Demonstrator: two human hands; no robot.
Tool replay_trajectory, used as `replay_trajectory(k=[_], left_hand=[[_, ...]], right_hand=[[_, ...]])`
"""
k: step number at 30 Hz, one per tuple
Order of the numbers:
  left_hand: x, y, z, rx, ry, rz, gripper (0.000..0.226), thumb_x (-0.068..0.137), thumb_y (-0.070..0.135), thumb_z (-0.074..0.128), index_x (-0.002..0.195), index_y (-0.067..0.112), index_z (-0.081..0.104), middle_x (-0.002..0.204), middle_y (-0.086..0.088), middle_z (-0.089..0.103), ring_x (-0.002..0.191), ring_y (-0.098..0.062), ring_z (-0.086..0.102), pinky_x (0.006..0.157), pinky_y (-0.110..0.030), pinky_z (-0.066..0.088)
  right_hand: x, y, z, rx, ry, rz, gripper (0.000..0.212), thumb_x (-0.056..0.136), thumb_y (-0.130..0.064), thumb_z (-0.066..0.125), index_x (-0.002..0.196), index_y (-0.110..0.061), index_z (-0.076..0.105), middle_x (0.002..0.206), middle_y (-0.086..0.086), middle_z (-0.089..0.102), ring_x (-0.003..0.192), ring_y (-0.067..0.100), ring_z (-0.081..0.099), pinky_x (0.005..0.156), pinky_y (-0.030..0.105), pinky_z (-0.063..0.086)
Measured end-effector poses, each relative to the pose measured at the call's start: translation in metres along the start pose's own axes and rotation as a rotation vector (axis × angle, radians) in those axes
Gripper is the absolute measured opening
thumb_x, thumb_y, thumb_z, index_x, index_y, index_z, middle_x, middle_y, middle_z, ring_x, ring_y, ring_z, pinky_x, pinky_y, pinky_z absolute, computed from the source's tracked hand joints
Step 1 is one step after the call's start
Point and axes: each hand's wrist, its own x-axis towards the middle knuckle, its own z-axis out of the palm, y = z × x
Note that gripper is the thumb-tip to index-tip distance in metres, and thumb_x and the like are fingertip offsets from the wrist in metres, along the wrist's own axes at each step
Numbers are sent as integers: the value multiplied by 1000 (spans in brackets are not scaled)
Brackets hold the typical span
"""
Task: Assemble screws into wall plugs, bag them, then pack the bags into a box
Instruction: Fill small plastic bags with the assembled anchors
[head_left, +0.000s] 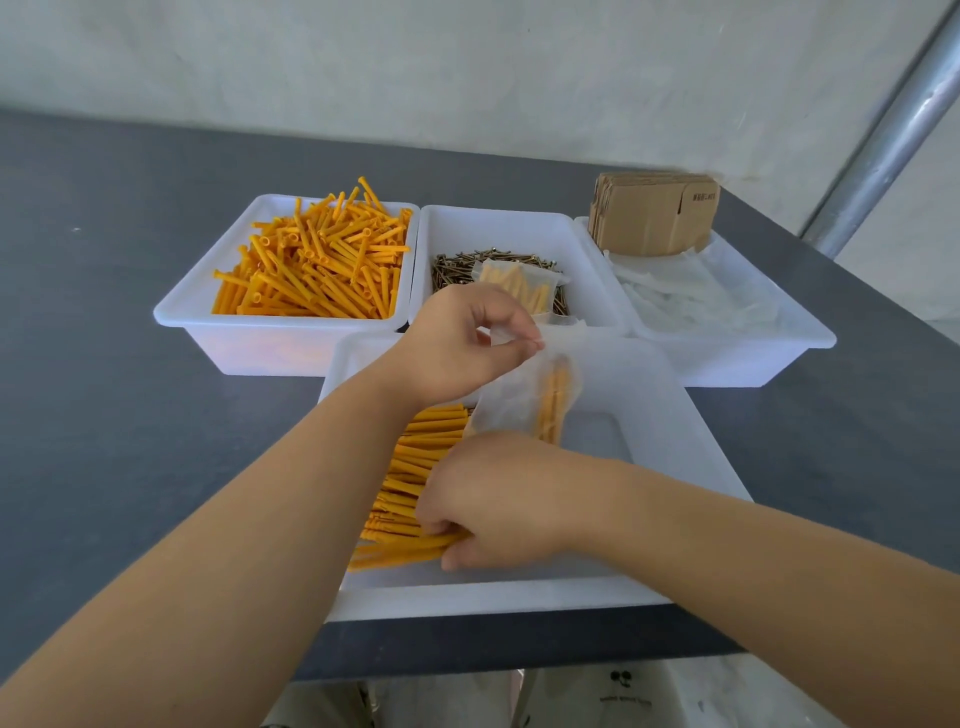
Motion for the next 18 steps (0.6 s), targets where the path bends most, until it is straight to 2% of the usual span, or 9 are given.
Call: replay_trajectory(k=[4,8,10,13,16,18], left_hand=[[0,-2,-1,-18,0,3,5,85,7,74,86,12,75,89,-2,69,87,-17,64,64,-26,43],[1,-3,-1,-24,-8,13,10,85,6,74,85,15,75,89,-3,69,87,-19,65,64,-29,44],[1,-3,-2,-23,-5,16,9,85,6,74,85,15,75,89,-4,70,88,-20,65,64,-33,46],[1,-2,-2,-17,-5,12,4,84,6,74,86,9,76,90,-7,70,88,-23,65,66,-38,48],[0,-1,-3,-26,-7,9,3,84,7,75,87,6,75,91,-9,69,88,-23,65,68,-43,51],[0,-1,-4,-32,-12,22,3,83,8,74,85,9,74,90,-9,69,88,-25,65,70,-49,53]], right_hand=[[-8,10,-20,131,-25,77,29,94,-30,63,76,-9,55,58,-1,42,54,12,38,51,31,28],[-8,16,-27,335,-195,127,19,97,-25,60,91,-8,66,66,0,68,65,12,65,57,23,39],[-7,17,-29,345,-261,129,18,98,-25,59,97,-11,71,72,0,70,70,13,66,60,21,41],[-9,21,-37,272,-303,121,20,98,-23,58,107,-14,73,79,-4,65,70,10,56,61,20,42],[-21,33,-54,277,-365,189,24,97,-18,57,115,-18,72,80,-4,70,76,12,65,68,25,52],[-36,49,-69,333,-314,278,25,94,-15,61,115,-24,73,69,-11,67,65,4,64,58,18,49]])
